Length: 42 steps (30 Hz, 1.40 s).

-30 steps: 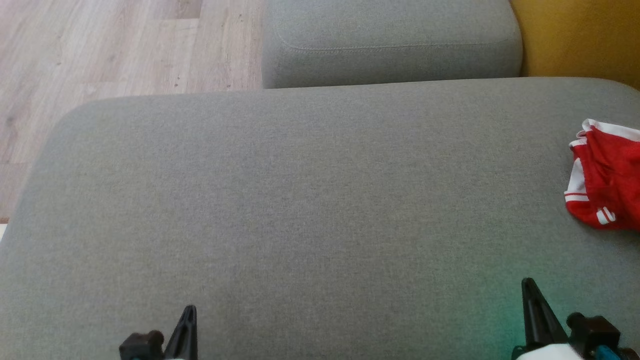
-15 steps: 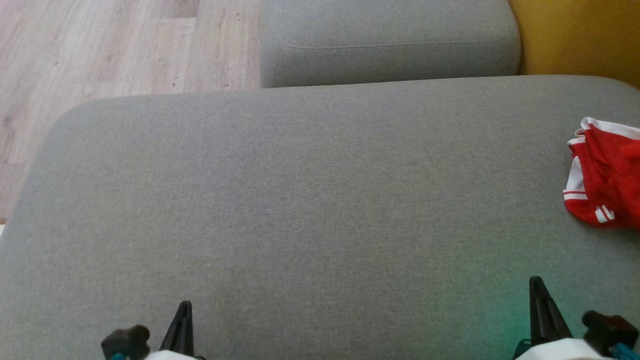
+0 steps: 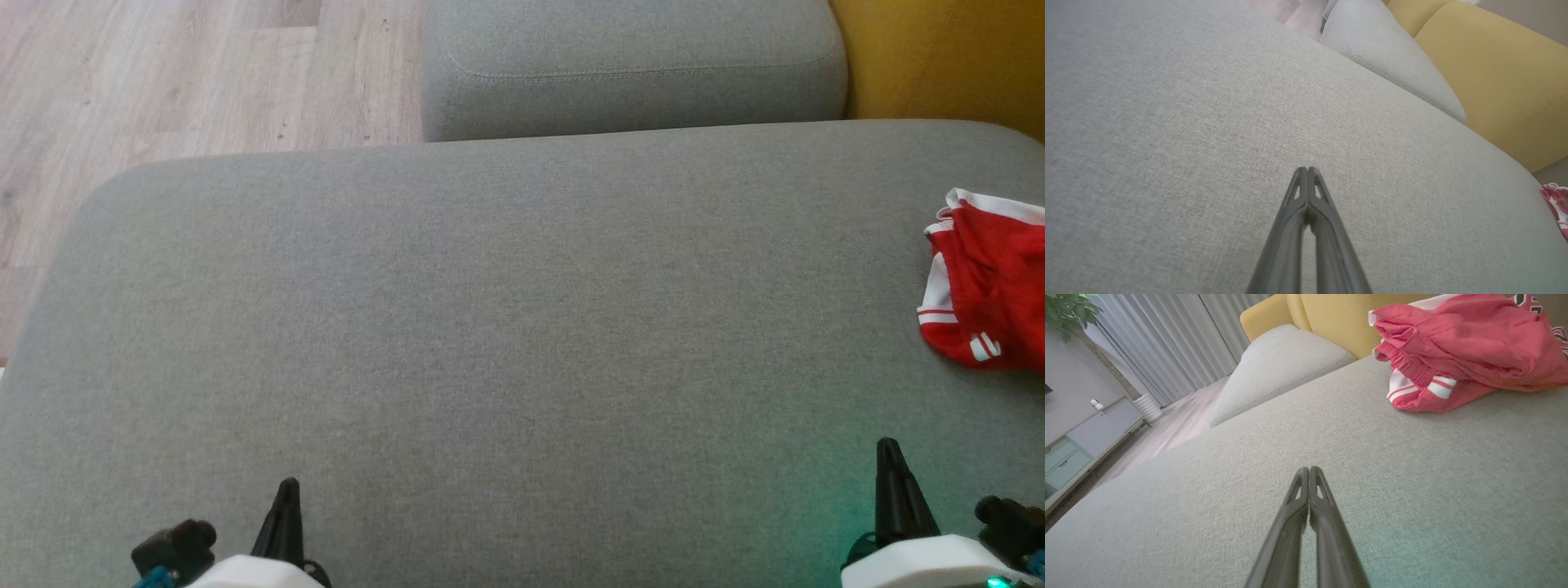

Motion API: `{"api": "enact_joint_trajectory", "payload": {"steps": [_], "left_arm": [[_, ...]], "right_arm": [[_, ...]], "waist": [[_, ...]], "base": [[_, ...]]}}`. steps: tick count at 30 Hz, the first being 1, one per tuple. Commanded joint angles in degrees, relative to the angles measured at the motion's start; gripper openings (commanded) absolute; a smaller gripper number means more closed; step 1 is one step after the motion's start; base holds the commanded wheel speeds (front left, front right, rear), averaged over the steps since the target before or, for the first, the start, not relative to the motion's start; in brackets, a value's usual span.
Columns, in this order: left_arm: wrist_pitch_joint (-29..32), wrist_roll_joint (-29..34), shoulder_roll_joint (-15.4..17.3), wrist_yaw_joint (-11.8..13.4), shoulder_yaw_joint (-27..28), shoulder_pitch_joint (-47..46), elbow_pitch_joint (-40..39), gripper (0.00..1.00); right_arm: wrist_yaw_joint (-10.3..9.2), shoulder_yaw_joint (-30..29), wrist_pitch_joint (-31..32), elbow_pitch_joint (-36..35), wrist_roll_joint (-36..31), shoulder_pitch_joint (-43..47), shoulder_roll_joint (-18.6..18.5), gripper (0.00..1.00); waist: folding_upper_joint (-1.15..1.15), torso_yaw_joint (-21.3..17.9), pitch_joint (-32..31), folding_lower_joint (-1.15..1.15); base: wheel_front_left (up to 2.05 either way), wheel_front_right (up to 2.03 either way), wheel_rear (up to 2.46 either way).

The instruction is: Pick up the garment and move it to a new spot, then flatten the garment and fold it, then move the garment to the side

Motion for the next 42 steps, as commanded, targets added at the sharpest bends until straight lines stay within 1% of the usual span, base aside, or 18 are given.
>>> {"api": "enact_joint_trajectory", "payload": {"steps": [1,42], "left_arm": [[0.4,-1.8,0.3,-0.6,1.2,-3.1,-1.9,0.00],[6.9,-28.1,0.5,-3.3,6.0,-7.7,-3.2,0.00]], "right_arm": [[0.12,-0.2,0.4,-2.0,2.0,-2.9,-0.2,0.00],[0.24,-0.9,6.9,-2.8,30.8,-7.5,-0.4,0.00]], "waist": [[0.00,0.0,0.0,0.00],[0.00,-0.8,0.6,0.00]], "base": [[0.00,0.00,0.00],[0.00,0.00,0.00]]}}
